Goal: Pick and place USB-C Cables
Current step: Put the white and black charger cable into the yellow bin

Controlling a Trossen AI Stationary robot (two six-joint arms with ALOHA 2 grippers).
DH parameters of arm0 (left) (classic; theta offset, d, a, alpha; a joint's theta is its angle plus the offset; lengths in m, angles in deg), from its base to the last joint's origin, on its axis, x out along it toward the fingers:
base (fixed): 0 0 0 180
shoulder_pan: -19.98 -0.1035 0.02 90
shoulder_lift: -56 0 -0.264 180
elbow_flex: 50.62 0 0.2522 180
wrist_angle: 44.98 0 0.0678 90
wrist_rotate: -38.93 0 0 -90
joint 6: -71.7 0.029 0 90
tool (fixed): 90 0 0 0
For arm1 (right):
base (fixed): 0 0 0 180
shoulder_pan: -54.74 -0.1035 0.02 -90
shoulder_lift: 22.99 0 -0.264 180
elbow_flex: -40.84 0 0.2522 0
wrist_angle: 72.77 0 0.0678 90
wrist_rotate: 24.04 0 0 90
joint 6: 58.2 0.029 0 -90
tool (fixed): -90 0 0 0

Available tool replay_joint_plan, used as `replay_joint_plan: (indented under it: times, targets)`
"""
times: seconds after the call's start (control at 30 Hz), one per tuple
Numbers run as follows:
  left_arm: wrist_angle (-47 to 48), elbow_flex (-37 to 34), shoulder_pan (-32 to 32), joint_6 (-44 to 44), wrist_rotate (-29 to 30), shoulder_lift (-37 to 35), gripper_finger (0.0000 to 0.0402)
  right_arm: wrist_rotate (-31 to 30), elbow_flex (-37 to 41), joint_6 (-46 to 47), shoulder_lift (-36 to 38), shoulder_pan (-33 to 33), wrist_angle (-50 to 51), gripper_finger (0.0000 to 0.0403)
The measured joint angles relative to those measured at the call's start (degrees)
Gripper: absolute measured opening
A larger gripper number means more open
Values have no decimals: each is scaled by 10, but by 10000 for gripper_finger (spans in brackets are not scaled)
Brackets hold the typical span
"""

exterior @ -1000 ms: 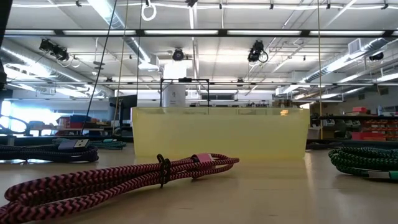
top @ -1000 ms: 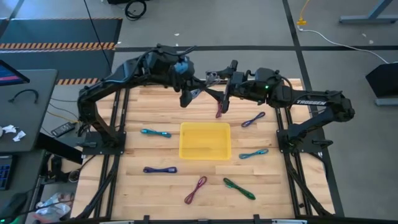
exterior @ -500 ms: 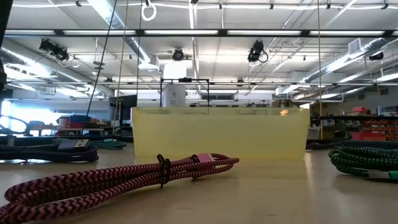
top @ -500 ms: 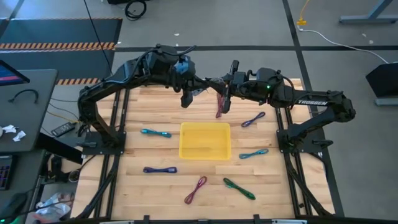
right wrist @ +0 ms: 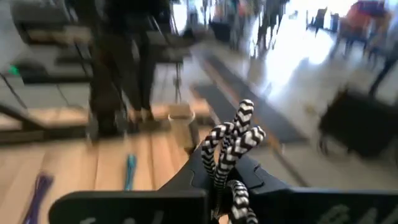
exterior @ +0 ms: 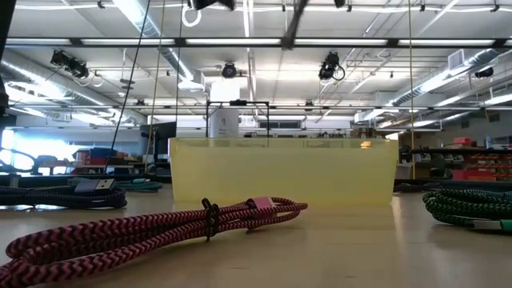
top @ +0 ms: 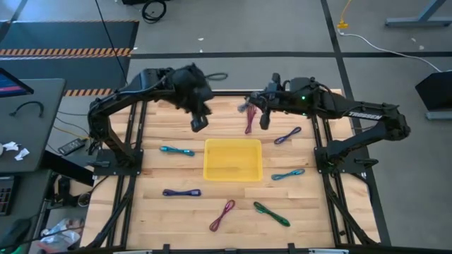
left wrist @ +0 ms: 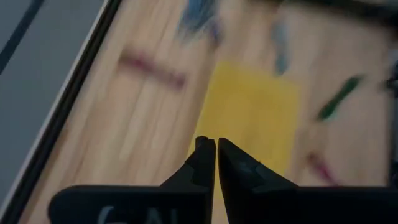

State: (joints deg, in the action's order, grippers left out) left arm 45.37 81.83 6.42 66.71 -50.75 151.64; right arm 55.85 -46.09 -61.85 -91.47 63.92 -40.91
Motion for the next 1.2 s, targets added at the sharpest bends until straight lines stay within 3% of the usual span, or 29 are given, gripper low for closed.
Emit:
replay_joint_plan:
  times: [0.17,0.3,0.53,0.83,1.2]
  targets:
    - [120,0,23,-88,173,0,4,-3,0,67,16,3,91,17]
    - [133,0,43,-133,247,0,9,-1,0,100,11,-15,129,17]
    - [133,0,69,-139,252,0,5,2,6,156,-33,-80,129,17]
    - [134,0,84,-124,254,0,3,42,52,198,-145,-128,-103,17]
    - [134,-1,84,-87,255,-9,4,-196,132,352,-206,-150,-214,17]
